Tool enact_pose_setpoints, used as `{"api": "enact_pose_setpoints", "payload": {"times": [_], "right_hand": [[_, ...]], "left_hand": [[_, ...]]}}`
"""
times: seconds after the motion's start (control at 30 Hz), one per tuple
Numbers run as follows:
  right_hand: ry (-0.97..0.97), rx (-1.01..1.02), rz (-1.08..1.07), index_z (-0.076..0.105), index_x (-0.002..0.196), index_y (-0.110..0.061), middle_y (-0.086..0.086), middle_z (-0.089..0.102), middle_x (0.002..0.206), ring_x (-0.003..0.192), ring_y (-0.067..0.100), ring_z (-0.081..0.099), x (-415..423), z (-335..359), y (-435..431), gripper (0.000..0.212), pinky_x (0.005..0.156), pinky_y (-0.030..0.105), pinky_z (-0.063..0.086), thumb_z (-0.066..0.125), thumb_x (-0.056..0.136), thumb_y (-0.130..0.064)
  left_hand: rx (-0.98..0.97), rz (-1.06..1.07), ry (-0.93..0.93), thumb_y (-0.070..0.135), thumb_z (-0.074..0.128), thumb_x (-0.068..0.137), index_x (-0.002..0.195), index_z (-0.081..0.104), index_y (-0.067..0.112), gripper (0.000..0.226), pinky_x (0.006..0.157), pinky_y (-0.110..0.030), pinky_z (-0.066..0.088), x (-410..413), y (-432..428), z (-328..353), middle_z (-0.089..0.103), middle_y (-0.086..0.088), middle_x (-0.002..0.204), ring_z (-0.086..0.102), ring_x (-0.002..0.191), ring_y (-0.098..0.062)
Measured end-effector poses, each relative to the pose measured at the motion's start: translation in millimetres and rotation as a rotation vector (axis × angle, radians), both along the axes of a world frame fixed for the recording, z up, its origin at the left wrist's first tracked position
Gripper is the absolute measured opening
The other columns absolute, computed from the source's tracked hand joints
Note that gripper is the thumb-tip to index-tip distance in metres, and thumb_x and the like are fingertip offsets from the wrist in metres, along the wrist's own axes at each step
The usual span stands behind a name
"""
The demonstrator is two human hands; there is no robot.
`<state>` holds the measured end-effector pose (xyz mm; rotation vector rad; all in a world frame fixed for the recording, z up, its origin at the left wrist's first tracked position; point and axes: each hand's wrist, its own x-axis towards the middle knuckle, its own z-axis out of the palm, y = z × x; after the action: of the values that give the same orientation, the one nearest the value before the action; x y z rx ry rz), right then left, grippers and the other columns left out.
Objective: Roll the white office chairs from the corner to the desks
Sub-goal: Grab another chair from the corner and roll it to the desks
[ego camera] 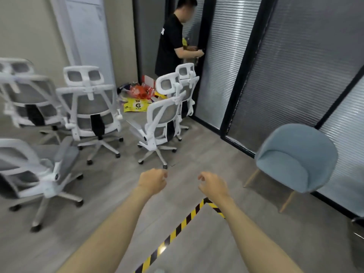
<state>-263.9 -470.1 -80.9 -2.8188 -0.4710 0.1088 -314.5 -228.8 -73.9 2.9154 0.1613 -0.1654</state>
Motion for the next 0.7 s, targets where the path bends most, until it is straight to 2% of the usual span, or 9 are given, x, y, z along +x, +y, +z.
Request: {"api": "enact_pose_setpoints", "payload": {"times": [0.17, 0.3, 0.43, 0.7], "right_hand": [[0.039, 0.019, 0.017, 0.065, 0.12, -0.026, -0.005, 0.068, 0.121, 0.11, 0.018, 0.063, 88, -11, 52, 0.029, 0.087, 0.034, 0.053, 0.06, 0.092, -0.029], [0.039, 0.037, 0.02, 0.064, 0.121, -0.023, -0.002, 0.066, 0.121, 0.109, 0.02, 0.063, 157, -7, 88, 0.029, 0.086, 0.034, 0.052, 0.06, 0.093, -0.028], [0.008, 0.064, -0.01, 0.065, 0.119, -0.024, -0.004, 0.066, 0.121, 0.113, 0.021, 0.062, 215, 1, 117, 0.029, 0.087, 0.032, 0.047, 0.061, 0.091, -0.028], [0.008, 0.054, 0.015, 0.065, 0.115, -0.024, -0.003, 0.067, 0.116, 0.105, 0.022, 0.064, 321, 2, 173, 0.024, 0.086, 0.036, 0.054, 0.058, 0.092, -0.028]], "left_hand": [[0.018, -0.026, -0.027, 0.024, 0.05, 0.095, 0.127, 0.059, 0.026, 0.033, 0.091, -0.038, 0.047, 77, 48, 4, 0.063, -0.002, 0.13, 0.057, 0.12, -0.028], [0.085, -0.022, -0.031, 0.025, 0.049, 0.095, 0.12, 0.06, 0.021, 0.028, 0.085, -0.039, 0.046, 141, 82, 20, 0.064, -0.005, 0.124, 0.06, 0.113, -0.033], [0.064, 0.006, -0.064, 0.024, 0.051, 0.094, 0.119, 0.062, 0.026, 0.028, 0.084, -0.037, 0.046, 203, 117, 33, 0.065, -0.003, 0.122, 0.062, 0.111, -0.032], [0.018, -0.002, -0.098, 0.03, 0.053, 0.094, 0.119, 0.062, 0.03, 0.027, 0.08, -0.038, 0.049, 316, 180, 32, 0.068, 0.002, 0.118, 0.064, 0.106, -0.028]]}}
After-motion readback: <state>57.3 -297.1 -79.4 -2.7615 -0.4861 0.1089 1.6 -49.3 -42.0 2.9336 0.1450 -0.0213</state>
